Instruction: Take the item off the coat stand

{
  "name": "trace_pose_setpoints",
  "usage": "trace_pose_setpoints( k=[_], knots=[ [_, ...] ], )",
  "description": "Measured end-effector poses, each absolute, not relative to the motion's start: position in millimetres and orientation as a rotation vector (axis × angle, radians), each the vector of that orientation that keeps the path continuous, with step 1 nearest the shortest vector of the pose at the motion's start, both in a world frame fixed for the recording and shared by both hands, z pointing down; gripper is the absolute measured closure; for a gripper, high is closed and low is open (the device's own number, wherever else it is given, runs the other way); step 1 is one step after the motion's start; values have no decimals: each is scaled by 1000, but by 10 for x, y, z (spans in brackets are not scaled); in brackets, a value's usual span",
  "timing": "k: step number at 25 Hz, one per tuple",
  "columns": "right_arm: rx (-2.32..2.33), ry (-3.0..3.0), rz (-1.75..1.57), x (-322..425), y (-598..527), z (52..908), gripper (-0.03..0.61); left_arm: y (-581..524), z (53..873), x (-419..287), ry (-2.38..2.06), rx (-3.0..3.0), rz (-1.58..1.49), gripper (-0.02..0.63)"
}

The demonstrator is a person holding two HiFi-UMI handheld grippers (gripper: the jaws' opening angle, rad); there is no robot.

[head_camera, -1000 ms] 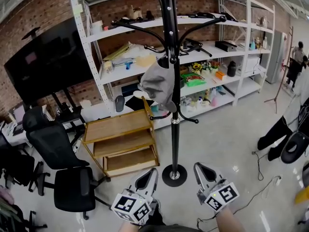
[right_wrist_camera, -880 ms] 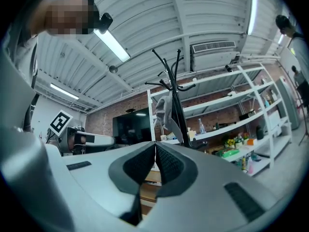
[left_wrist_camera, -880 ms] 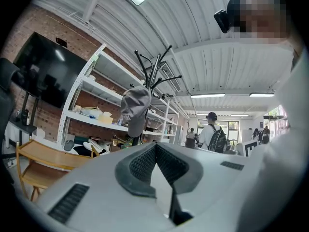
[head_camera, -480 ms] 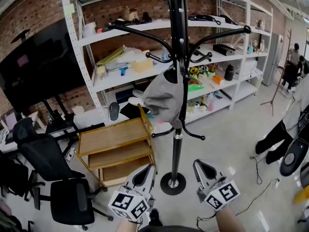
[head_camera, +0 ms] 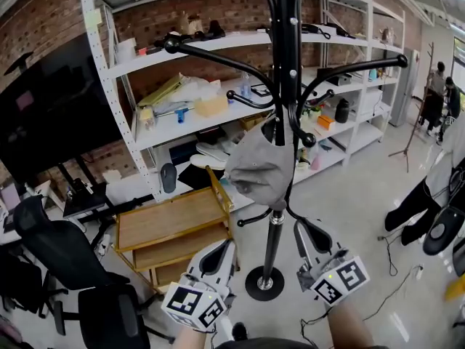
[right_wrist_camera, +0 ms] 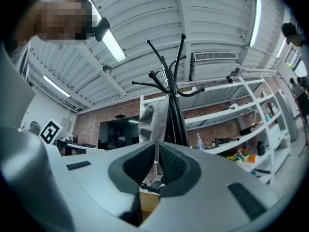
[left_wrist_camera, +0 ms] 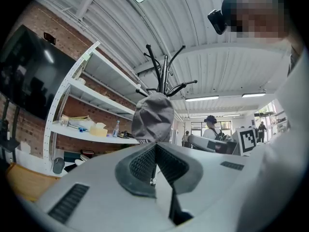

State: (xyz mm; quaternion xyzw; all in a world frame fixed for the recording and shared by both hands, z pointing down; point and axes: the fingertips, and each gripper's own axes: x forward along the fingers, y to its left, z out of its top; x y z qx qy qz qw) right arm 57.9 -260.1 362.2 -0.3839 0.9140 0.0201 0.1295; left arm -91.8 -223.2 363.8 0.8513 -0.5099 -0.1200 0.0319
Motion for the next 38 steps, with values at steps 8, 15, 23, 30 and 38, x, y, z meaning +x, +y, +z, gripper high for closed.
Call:
trace_pose_setpoints(
  k=[8, 15, 23, 30, 38],
  knots=[
    [-1125, 2630, 2, 370, -2869, 3331, 481, -2489, 3419, -1067, -1498, 2705, -394, 606],
    [-1228, 2624, 64, 234, -3098, 3096, 443, -2709, 3341, -1128, -1430, 2740, -401, 607],
    [-1290, 2584, 162, 121, -3212, 2955, 443, -2874, 3322, -1166, -1369, 2779, -399, 607],
    [-1329, 2594, 312, -5, -3198, 2866, 458, -2948, 3362, -1240, -1350, 2784, -391, 606],
    [-1321, 2533, 324, -48, -3188, 2775, 534, -2981, 3374, -1330, -1352, 2788, -394, 606]
  ],
)
